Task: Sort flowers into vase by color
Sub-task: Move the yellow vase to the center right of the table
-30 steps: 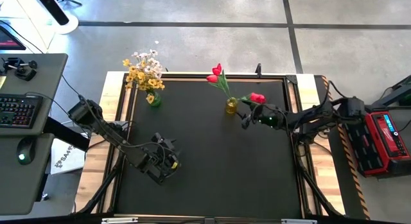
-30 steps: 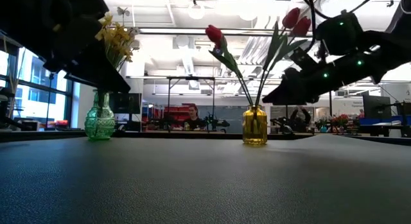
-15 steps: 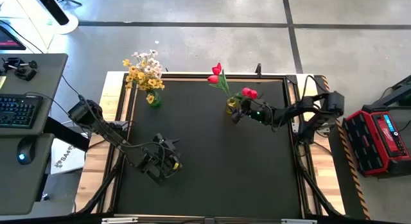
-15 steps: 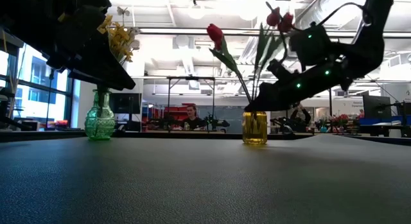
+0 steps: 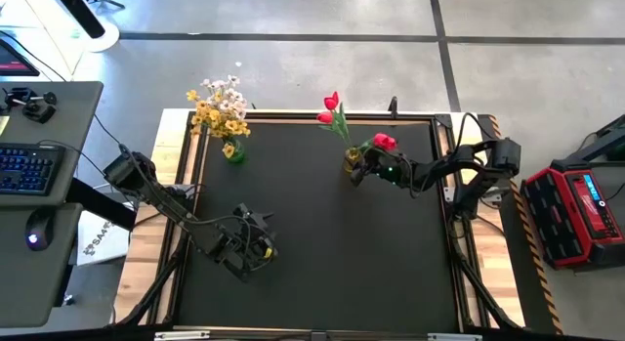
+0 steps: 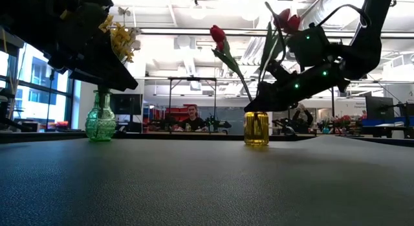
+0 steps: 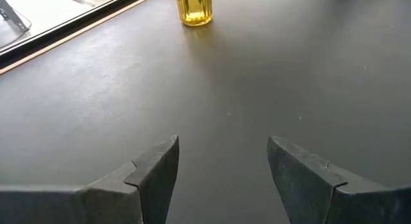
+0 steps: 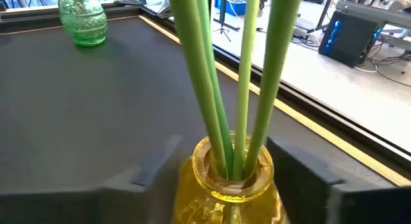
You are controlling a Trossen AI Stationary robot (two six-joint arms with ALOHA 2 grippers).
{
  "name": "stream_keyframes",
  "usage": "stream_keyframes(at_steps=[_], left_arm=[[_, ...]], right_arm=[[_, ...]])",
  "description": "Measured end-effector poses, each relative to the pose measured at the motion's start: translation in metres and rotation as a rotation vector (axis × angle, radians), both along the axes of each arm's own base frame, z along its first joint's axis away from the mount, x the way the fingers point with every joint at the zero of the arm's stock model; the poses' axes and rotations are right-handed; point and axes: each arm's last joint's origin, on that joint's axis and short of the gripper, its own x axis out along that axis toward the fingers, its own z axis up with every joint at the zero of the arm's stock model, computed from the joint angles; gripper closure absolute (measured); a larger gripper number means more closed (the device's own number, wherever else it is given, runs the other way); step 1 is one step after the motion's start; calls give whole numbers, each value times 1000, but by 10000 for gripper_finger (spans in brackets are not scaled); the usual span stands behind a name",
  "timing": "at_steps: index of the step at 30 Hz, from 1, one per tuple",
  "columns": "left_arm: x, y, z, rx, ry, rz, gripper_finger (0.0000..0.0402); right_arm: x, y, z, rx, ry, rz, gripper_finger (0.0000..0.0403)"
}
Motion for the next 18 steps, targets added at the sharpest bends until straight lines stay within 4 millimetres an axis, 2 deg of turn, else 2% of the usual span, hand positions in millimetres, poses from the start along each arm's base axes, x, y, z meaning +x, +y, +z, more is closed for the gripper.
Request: stream_keyframes(at_steps=[6,12,18], left_arm=[[0,-1,0,-2,-2,-3,177],[0,0,0,-2,-1,-2,177],[0,0,0,-6,-4,1,177]], right_arm=[[-1,0,2,20,-16,-22,292],[-16,11,25,49,25,-89,297],[-42,53,48,46,122,-149,297]])
